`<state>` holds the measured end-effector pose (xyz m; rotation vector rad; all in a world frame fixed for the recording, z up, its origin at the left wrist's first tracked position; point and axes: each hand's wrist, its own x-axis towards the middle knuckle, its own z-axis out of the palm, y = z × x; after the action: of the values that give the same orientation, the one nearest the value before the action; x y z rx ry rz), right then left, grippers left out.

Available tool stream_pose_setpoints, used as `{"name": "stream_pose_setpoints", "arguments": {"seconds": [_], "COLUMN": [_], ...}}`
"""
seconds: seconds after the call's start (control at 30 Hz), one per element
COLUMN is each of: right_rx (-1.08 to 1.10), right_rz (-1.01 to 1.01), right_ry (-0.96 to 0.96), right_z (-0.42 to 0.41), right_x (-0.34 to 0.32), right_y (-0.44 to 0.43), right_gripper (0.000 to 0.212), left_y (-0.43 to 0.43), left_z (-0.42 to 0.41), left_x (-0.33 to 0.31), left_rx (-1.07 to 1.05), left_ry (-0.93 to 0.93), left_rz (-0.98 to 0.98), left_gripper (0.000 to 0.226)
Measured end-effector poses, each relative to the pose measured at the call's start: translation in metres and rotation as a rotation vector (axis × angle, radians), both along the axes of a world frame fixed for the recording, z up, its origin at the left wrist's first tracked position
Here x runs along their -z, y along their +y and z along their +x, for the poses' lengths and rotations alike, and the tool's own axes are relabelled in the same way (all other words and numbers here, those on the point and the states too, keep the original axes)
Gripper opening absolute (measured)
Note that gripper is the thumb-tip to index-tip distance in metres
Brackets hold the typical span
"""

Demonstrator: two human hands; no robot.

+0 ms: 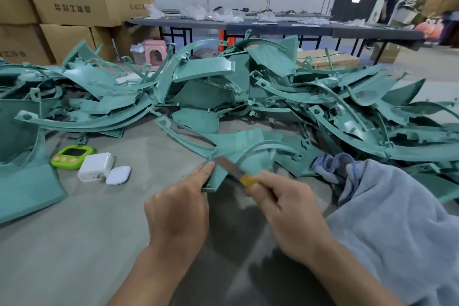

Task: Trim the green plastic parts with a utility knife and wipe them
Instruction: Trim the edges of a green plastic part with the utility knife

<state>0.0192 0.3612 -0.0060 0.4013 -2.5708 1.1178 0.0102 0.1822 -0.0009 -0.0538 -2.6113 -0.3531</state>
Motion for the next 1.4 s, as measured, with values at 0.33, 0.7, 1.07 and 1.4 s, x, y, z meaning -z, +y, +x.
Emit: {"name": "stream_pose_setpoints", "arguments": {"seconds": [0.33, 0.7, 1.07, 1.4], "right_rx": [0.136, 0.277, 0.408, 0.228], "right_rz": [-0.005, 0.020, -0.014, 0.019], "right_ry": [0.037, 0.014, 0.000, 0.022], "right_z": [-0.009, -0.018, -0.025, -0.018], "right_x": [-0.002, -0.006, -0.006, -0.005], "right_y": [0.008, 0.014, 0.046, 0.041], "right_gripper": [0.031, 0.034, 0.038, 0.031], "left_y": [-0.005, -0.010, -0.017, -0.020], "left_z": [-0.002, -0.001, -0.001, 0.001], "left_x": [0.003, 0.004, 0.010, 0.014], "left_rx": [-0.002, 0.015, -0.031, 0.128], "left_ry": [-0.010, -0.036, -0.160, -0.218], "left_rz": [0.025, 0.029, -0.067, -0.035], "left_gripper": [0.074, 0.073, 0.093, 0.098]}}
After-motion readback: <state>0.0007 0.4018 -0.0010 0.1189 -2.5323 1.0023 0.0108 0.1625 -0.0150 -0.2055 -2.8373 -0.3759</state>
